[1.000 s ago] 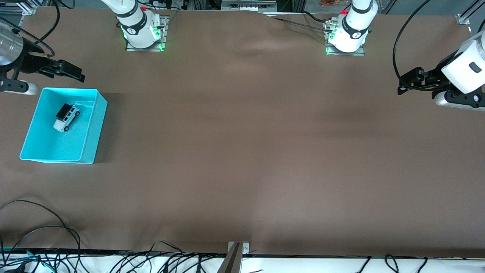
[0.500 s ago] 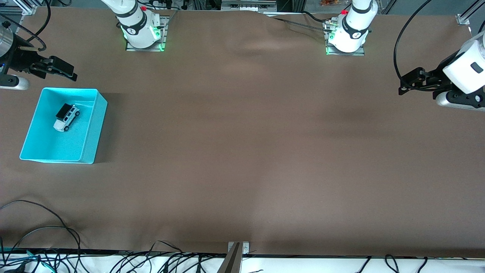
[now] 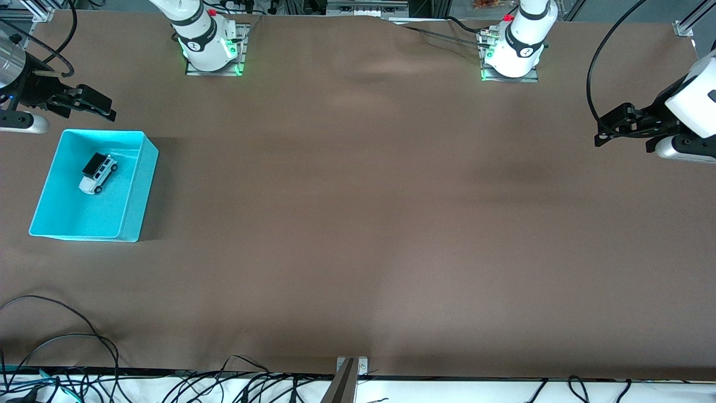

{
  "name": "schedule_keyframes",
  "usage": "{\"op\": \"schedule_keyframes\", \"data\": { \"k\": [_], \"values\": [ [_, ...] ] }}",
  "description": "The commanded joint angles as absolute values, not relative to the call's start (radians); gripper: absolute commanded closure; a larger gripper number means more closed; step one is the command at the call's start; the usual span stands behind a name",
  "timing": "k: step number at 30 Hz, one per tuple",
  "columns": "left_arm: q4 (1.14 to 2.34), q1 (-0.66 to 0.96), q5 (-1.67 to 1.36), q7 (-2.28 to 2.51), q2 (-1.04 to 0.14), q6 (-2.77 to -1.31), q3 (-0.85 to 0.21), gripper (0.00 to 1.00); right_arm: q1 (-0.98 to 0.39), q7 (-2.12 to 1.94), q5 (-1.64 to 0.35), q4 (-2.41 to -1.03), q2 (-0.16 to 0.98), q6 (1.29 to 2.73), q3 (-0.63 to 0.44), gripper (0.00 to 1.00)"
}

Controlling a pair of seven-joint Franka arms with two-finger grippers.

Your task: Wind and store white jeep toy

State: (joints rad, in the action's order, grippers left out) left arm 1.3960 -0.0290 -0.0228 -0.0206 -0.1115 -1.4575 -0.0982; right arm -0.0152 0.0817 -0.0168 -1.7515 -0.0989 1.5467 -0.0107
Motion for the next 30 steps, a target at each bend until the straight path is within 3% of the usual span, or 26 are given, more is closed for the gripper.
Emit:
{"op": "schedule_keyframes", "data": {
  "k": [1, 30],
  "values": [
    [1.423, -0.025, -0.037, -0.011, -0.074, -1.473, -0.098, 0.0, -0.012, 0.066, 0.002, -1.784, -0.132, 1.56, -0.008, 0.0],
    [1.43, -0.029, -0.037, -0.011, -0.067, -1.471, -0.101, 0.0, -0.011, 0.018, 0.003, -1.772, -0.13, 1.529, -0.029, 0.0]
  ]
}}
